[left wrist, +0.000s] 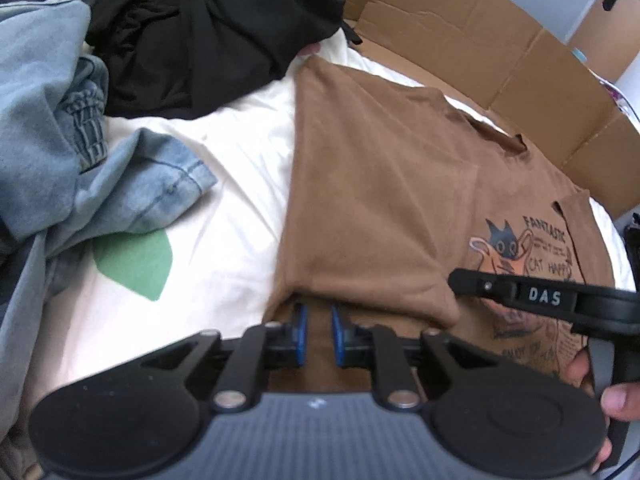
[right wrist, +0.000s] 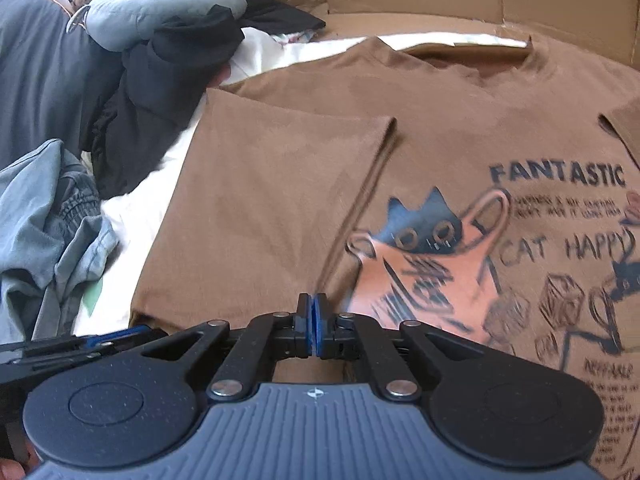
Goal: Fold clothes
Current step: 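Open both grippers over the folded sleeve and lift away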
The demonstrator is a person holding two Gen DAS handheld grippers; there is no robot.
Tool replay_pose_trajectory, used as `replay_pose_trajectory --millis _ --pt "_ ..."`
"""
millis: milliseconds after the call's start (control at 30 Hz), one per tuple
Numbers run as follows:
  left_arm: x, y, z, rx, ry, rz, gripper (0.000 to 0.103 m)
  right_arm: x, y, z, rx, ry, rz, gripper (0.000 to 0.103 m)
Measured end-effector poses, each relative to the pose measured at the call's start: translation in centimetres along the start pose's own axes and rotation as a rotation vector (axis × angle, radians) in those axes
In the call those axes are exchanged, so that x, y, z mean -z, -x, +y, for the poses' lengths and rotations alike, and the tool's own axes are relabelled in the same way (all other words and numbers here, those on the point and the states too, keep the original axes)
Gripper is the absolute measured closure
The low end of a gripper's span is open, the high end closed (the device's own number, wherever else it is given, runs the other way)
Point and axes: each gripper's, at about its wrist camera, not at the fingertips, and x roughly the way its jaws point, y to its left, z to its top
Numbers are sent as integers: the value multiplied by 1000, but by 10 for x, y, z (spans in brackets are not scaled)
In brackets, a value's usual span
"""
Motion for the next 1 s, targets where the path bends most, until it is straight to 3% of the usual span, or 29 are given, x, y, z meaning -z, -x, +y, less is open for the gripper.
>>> replay_pose_trajectory --millis 67,300,367,400,433,800,1000 --pt "4 7 -1 -2 -7 -5 75 5 9 -5 -9 -14 1 99" --pt "21 37 -3 -14 -32 -3 73 17 46 -25 -5 -40 16 97" --pt "26 46 -3 -18 -43 -1 71 20 60 -27 7 -1 14 80" --pt "29 50 -3 -20 -47 1 70 20 67 -29 8 19 12 64" --pt "31 54 -4 -22 -50 6 69 20 74 -31 10 38 10 59" --pt "40 84 -28 -39 -28 53 67 14 162 -77 32 312 147 59" --pt "28 113 -54 -54 -23 88 67 17 224 -119 73 257 113 54"
